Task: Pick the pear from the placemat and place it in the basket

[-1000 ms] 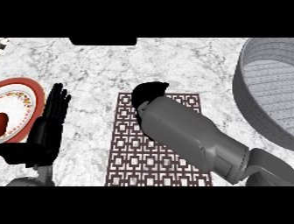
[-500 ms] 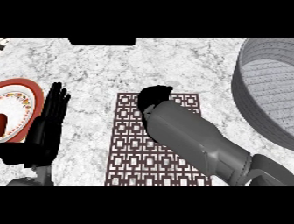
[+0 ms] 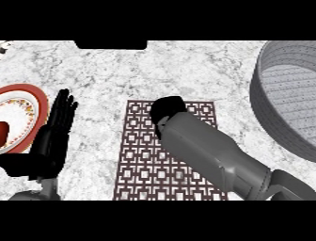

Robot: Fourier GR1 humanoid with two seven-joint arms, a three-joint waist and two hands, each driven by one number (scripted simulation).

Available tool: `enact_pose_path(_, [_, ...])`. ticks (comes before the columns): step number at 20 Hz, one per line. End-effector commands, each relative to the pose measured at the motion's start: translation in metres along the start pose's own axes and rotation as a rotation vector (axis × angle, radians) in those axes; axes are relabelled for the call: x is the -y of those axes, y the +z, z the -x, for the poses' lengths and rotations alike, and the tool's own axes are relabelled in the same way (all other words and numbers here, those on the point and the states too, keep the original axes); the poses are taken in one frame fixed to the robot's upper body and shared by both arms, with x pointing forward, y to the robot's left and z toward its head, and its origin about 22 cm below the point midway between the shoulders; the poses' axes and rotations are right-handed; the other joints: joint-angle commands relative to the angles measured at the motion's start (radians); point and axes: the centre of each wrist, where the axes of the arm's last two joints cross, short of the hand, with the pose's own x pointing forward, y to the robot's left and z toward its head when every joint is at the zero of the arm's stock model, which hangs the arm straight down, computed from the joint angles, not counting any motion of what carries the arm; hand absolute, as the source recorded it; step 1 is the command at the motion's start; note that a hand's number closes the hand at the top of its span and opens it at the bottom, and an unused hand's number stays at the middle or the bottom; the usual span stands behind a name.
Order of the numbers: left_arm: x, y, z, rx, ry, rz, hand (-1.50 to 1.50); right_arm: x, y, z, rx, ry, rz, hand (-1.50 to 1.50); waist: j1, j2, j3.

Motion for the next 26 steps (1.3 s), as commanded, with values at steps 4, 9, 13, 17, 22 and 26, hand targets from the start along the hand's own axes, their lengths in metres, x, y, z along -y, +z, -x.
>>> enact_pose_path(4, [0.005, 0.0, 0.009, -0.003, 0.01, -0.003, 0.0, -0.01, 0.001, -0.006, -0.036, 0.142, -0.033, 1.5, -0.006, 0.004, 0.001])
enact_pose_path(9, [-0.003, -0.001, -0.012, 0.017, -0.007, 0.0, 0.0, -0.014, 0.003, -0.007, -0.015, 0.135, -0.001, 1.5, 0.001, 0.004, 0.001])
enact_pose_path(13, [0.0, 0.0, 0.004, -0.002, -0.011, -0.029, 0.0, -0.045, -0.025, 0.033, -0.009, -0.238, 0.195, 1.5, -0.019, 0.005, 0.003])
enact_pose_path(17, [-0.012, -0.002, -0.002, 0.006, -0.014, -0.023, 0.0, -0.079, -0.035, 0.053, -0.007, -0.451, 0.366, 1.5, -0.021, 0.005, 0.003])
enact_pose_path(22, [-0.019, -0.003, -0.005, -0.001, 0.0, -0.001, 0.0, -0.073, -0.022, 0.057, 0.029, -0.581, 0.557, 1.5, -0.013, 0.003, 0.001])
enact_pose_path(26, [-0.006, 0.013, 0.006, -0.002, 0.01, -0.031, 0.0, -0.056, 0.013, 0.06, 0.092, -0.778, 0.662, 1.5, -0.025, -0.004, 0.001])
